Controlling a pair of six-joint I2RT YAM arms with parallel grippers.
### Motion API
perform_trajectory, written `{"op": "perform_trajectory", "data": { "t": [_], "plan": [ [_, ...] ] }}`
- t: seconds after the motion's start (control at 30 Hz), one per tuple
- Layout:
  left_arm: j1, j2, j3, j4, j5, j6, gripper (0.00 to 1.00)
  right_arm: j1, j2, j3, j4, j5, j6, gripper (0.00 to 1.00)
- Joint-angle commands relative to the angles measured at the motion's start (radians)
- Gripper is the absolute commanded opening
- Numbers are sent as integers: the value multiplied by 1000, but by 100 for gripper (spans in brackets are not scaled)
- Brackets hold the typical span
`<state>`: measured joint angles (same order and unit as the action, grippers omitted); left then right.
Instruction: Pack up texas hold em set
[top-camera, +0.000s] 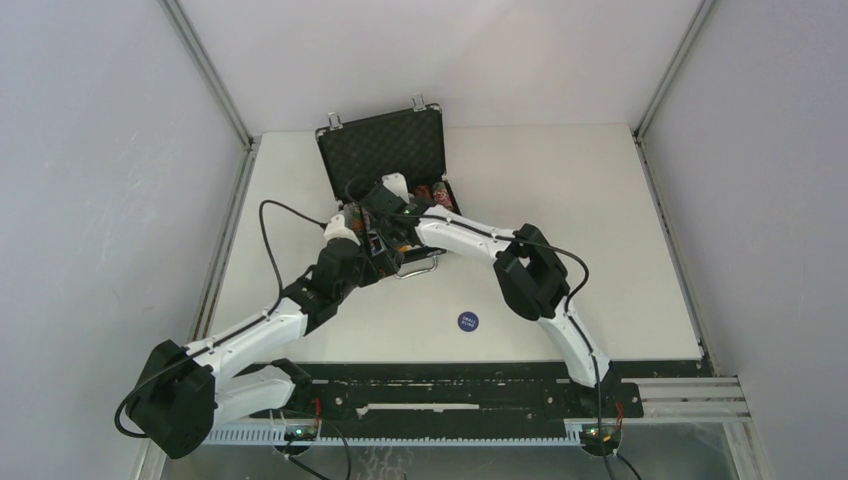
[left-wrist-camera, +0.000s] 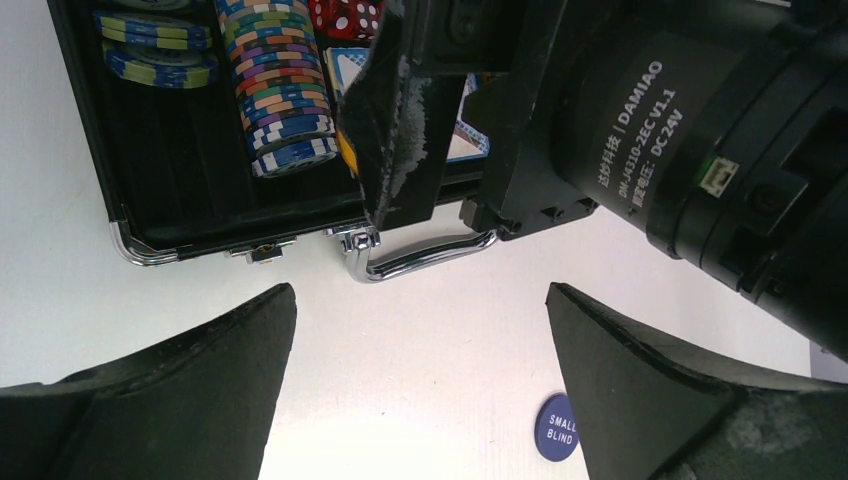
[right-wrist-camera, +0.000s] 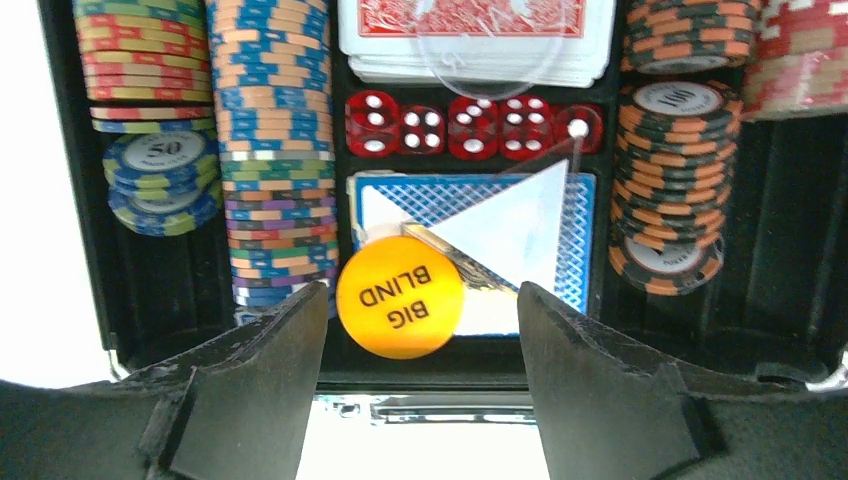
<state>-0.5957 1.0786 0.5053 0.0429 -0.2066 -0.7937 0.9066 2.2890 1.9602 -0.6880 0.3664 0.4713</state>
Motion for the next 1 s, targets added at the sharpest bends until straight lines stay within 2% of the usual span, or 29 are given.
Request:
{"op": "perform_trajectory", "data": {
  "t": [0.0, 0.23, 0.57, 0.7, 0.97],
  "plan": [
    [-4, -25, 18, 25, -9, 11, 100, 8, -124, -77, 67, 72, -4, 77],
    [-4, -30, 16, 28, 1, 7, 100, -5, -447, -505, 221, 155, 30, 77],
    [-4, -39, 2, 55, 15, 5, 100, 14, -693, -951, 238, 105, 98, 78],
    [-4, -34, 2, 56, 16, 6, 100, 66, -740, -1053, 252, 79, 131, 77],
    [-4, -46, 0, 51, 4, 11, 100, 154, -734, -1089, 247, 98, 187, 78]
  ]
}}
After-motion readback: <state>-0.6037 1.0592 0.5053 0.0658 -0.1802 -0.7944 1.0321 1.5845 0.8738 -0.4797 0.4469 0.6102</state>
